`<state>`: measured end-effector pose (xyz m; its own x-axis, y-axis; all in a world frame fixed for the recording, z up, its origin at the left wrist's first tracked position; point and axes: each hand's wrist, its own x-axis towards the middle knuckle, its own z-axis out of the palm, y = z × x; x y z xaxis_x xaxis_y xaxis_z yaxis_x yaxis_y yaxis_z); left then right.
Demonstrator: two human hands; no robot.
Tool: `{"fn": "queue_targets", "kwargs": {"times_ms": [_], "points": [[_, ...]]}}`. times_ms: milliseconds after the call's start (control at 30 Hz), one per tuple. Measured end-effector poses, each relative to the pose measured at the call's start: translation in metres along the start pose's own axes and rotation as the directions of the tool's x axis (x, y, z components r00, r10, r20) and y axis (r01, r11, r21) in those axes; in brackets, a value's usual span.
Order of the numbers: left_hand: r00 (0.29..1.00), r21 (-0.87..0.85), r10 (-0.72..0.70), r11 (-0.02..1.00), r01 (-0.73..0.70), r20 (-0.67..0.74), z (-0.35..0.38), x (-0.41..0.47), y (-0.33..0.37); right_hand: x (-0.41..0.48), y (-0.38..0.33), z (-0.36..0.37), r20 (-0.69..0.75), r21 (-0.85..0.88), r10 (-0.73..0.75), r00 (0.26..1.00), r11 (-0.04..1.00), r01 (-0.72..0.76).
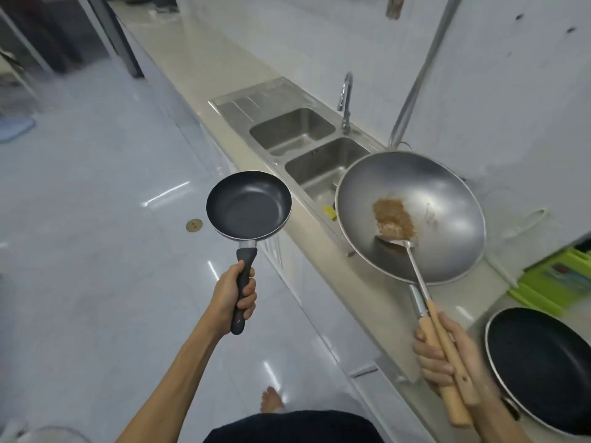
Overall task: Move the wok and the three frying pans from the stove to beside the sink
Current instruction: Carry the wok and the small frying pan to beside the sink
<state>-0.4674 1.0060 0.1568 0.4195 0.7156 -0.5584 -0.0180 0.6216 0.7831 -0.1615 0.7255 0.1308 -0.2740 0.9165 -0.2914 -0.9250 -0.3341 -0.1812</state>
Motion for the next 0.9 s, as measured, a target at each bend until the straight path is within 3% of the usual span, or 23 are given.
{"fn": "queue_targets", "kwargs": {"times_ms": [200,433,900], "points": [[0.999,-0.083,0.005,0.997,-0.009,-0.041,-0.080,0.054,0.063,0.138,-0.013,0.040,-0.135,0.074,0.061,0.989,0.996,-0.051],[0.995,-0.156,-0.017,0.988,0.001,-0.102,-0.149,0.149,0.127,0.296,-0.059,0.069,-0.367,-0.090,0.059,0.929,0.991,-0.098],[0.988,-0.195,-0.014,0.981,-0.016,-0.156,-0.217,0.368,0.313,0.638,-0.235,0.147,-0.389,-0.179,0.041,0.920,0.977,-0.119]]}}
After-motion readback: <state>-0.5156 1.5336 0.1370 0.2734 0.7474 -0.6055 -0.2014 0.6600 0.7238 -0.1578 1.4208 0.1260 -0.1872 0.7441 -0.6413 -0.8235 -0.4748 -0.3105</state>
